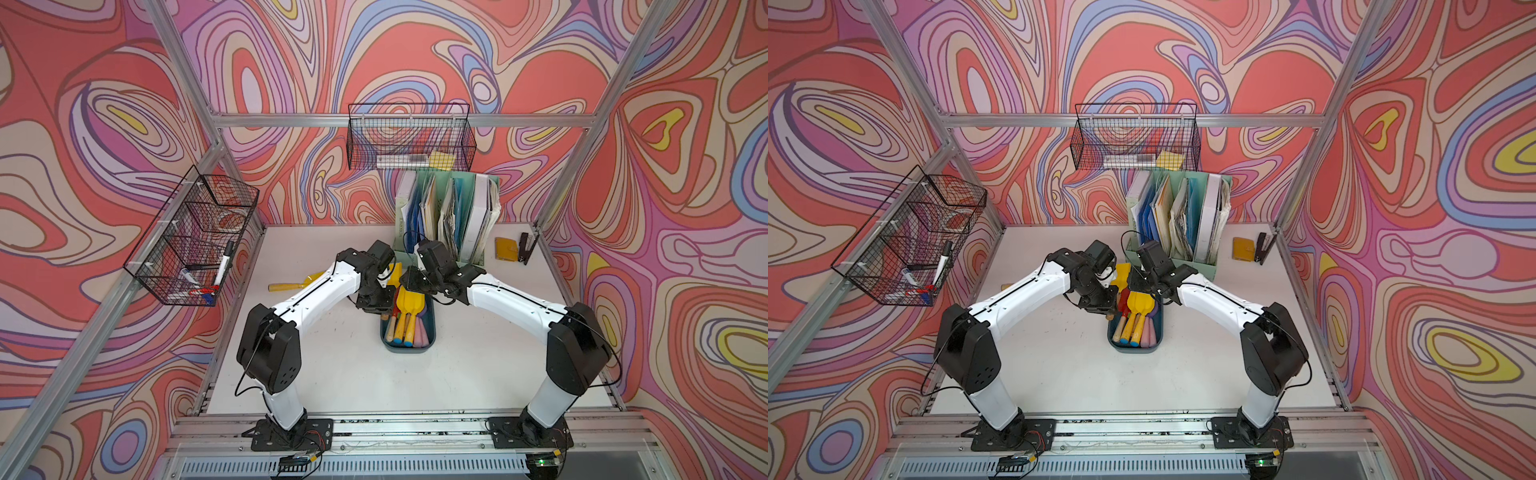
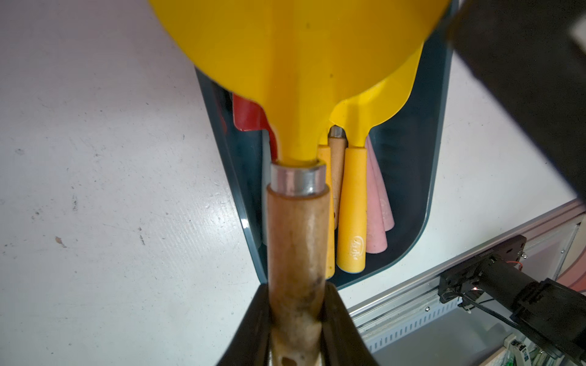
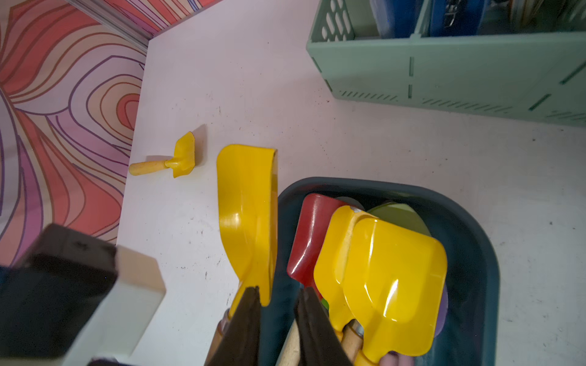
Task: Put the shovel into the storage box
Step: Place the shovel in the storage box.
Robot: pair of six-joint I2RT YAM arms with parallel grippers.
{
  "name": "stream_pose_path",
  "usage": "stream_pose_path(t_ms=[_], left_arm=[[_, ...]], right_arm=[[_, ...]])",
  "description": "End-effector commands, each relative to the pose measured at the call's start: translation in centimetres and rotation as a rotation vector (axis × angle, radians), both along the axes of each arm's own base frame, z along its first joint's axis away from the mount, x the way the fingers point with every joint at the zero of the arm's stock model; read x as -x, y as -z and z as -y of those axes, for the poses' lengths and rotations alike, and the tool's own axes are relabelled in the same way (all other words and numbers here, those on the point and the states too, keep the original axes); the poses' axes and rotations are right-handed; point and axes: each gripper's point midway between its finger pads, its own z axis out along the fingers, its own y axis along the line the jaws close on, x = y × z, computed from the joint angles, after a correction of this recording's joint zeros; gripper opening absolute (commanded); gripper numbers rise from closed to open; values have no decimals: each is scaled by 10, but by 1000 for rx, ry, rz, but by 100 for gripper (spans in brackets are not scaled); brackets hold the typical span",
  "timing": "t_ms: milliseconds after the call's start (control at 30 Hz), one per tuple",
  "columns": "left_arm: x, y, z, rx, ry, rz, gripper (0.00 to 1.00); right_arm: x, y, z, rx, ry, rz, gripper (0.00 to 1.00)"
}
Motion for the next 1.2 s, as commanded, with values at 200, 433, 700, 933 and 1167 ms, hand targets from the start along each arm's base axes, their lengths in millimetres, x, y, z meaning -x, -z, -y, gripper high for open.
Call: stream_pose_path(t_ms=[200, 433, 700, 933, 1167], left_arm=[[7, -14, 4, -2, 13, 22, 8], [8, -15, 6, 1, 13, 24, 8], [9, -20, 10, 13, 15, 27, 31], [11, -29, 13, 27, 30, 46, 82], [16, -43, 13, 66, 49, 86, 92]], right_arm=[[-12, 7, -11, 0, 11, 1, 22], [-14, 14, -11, 7, 16, -4, 12], [-13, 17, -9, 13, 23, -6, 0], [-13, 18, -8, 17, 29, -7, 0], [-10, 26, -2, 49, 20, -10, 0]])
